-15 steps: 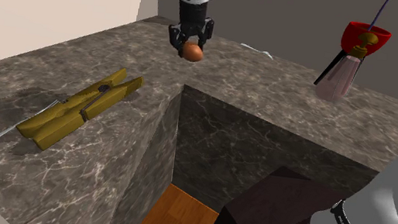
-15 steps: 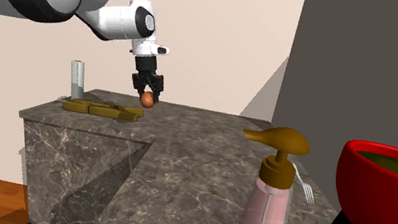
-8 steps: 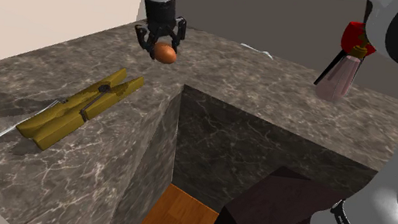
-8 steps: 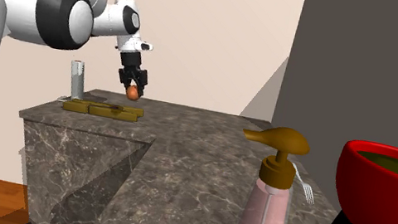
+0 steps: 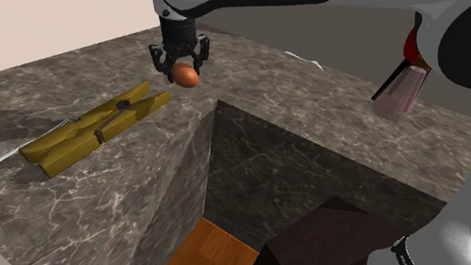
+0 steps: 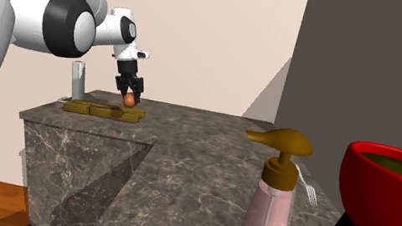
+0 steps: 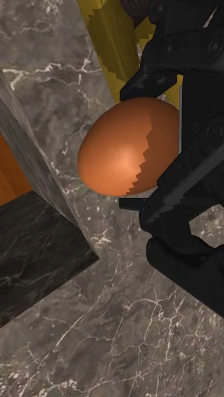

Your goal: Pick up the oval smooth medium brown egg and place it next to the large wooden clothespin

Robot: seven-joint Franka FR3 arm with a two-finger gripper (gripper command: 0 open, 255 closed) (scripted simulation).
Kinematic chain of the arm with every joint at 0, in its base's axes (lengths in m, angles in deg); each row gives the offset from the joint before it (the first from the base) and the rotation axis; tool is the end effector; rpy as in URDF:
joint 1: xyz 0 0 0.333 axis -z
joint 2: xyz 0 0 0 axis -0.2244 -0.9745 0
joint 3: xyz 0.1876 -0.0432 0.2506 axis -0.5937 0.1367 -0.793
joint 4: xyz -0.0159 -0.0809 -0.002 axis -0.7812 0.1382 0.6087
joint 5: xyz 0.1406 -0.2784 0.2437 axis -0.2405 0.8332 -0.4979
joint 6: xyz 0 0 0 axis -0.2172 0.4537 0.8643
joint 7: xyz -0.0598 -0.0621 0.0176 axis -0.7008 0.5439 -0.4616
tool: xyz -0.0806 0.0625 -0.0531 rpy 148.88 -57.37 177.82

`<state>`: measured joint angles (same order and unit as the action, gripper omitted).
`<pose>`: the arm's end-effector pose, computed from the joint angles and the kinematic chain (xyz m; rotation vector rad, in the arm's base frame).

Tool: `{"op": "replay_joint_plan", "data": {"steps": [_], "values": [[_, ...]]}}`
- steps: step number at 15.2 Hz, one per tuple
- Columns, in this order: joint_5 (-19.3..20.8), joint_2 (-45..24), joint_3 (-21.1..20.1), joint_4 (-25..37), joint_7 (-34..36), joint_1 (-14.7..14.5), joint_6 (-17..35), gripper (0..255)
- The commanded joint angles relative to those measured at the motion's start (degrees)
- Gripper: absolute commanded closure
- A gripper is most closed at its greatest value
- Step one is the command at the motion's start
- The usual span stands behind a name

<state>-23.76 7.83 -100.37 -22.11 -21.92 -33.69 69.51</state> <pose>0.6270 0.3386 0.4654 2.9945 -0.0473 0.1689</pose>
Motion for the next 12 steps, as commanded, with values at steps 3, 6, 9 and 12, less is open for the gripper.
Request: {"op": "replay_joint_plan", "data": {"steps": [3,6,9,12], "values": [[0.14,0.23,0.05,-3.45,0.6,0.33,3.2,255],[0.32,0.02,0.12,-5.43,1.05,0.47,5.33,255],[0.54,-0.31,0.21,-7.21,1.51,0.57,7.39,255],[0.8,-0.76,0.31,-8.81,1.97,0.65,9.38,255]]}}
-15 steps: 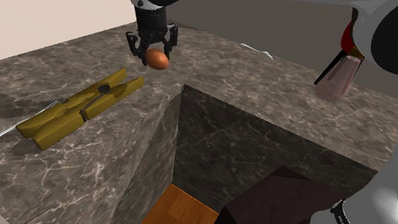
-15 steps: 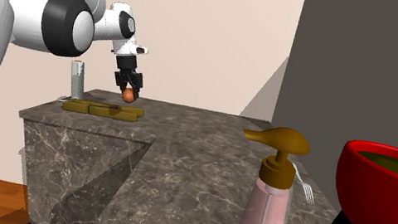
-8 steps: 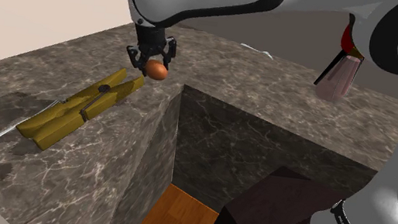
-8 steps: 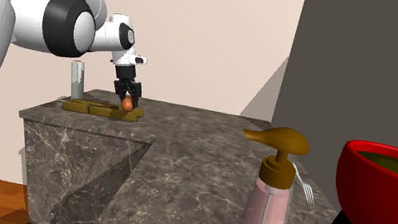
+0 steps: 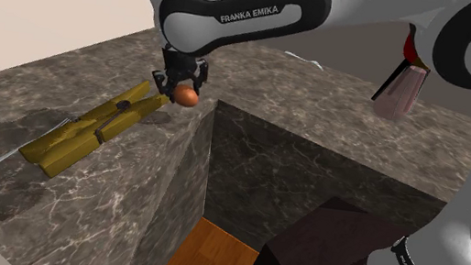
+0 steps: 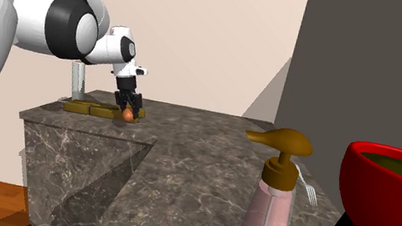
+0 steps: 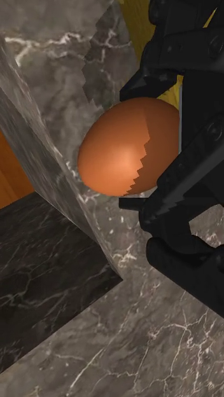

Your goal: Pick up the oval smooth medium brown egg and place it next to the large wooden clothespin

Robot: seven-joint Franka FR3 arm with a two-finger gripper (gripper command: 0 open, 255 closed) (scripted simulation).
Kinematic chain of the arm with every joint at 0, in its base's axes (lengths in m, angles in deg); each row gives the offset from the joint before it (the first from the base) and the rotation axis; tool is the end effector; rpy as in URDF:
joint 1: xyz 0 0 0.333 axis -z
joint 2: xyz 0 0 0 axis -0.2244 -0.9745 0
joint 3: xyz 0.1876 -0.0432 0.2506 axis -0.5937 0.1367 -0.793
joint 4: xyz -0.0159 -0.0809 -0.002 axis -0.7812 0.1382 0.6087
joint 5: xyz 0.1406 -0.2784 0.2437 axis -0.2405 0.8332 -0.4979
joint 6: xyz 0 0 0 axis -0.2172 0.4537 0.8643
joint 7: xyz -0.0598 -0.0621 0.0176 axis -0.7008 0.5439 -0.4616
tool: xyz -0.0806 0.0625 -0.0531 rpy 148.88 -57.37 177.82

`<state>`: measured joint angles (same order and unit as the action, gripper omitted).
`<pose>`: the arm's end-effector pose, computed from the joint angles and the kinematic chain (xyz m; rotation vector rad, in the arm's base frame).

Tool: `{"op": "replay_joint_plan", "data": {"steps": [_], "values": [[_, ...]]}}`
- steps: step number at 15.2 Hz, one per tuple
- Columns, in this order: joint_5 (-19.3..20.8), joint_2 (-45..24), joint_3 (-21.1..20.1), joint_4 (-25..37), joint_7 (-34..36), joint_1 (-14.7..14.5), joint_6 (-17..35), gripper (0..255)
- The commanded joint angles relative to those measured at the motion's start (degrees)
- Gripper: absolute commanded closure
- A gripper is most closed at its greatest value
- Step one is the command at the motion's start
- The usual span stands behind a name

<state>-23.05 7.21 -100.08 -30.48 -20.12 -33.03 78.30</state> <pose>0.6263 0.3373 0.4006 2.9946 -0.0473 0.1690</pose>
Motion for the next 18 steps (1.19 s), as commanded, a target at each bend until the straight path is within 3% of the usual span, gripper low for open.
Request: {"op": "replay_joint_plan", "data": {"steps": [1,12,13,18], "values": [[0.17,-0.31,0.06,-0.94,0.32,0.01,1.24,255],[0.46,-0.89,0.18,-2.27,0.77,0.04,3.09,255],[0.46,-0.89,0.18,-2.27,0.77,0.04,3.1,0],[0.46,-0.88,0.18,-2.27,0.78,0.04,3.1,0]]}}
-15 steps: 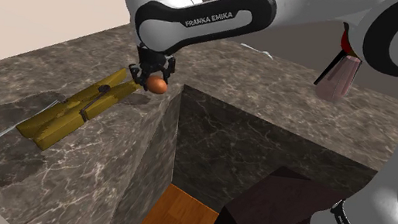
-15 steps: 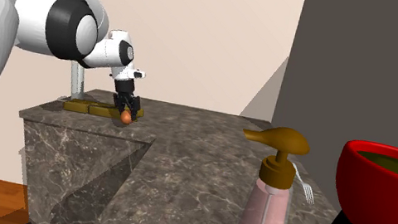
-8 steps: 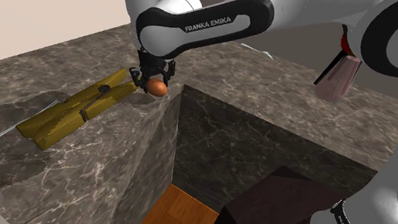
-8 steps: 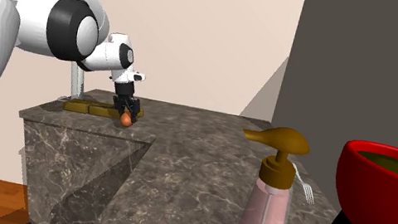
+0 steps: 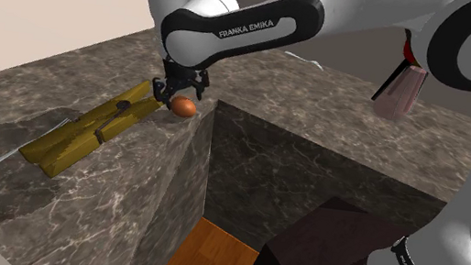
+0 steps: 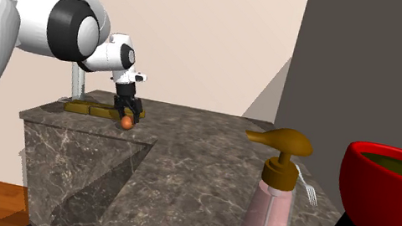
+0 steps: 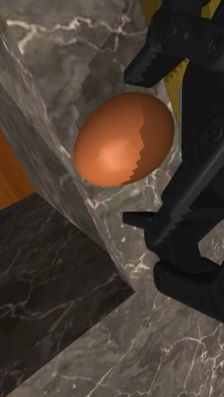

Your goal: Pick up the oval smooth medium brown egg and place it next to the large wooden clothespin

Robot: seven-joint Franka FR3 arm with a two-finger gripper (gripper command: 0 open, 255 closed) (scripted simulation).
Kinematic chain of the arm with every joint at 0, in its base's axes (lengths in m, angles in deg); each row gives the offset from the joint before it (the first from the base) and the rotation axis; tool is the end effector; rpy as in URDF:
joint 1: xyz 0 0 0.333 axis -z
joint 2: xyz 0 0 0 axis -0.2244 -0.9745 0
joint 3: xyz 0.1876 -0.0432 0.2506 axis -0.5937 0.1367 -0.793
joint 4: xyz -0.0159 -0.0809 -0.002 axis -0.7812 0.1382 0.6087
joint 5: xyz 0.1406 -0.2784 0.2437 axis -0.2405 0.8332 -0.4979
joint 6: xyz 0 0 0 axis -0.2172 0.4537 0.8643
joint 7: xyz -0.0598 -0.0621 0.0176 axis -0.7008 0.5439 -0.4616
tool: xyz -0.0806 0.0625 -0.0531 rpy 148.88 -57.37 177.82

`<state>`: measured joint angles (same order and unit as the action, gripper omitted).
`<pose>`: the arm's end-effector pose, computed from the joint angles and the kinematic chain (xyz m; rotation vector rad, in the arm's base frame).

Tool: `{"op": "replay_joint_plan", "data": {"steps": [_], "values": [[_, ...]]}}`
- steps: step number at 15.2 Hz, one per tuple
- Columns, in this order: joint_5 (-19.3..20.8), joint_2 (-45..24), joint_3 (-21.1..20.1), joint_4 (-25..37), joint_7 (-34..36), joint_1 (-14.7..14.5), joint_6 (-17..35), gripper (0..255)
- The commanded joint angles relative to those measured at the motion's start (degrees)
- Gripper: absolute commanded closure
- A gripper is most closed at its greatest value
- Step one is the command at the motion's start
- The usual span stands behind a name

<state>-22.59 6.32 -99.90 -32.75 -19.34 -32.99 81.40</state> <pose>0.6261 0.3378 0.3754 2.9950 -0.0471 0.1698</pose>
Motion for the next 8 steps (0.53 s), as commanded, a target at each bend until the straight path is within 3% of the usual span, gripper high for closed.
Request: {"op": "replay_joint_plan", "data": {"steps": [1,4,8], "values": [[-0.23,0.56,-0.15,1.02,-0.18,-0.17,-1.57,0],[-0.75,1.73,-0.52,4.47,-0.66,-0.76,-6.17,0],[-0.75,1.73,-0.52,4.47,-0.66,-0.76,-6.17,0]]}}
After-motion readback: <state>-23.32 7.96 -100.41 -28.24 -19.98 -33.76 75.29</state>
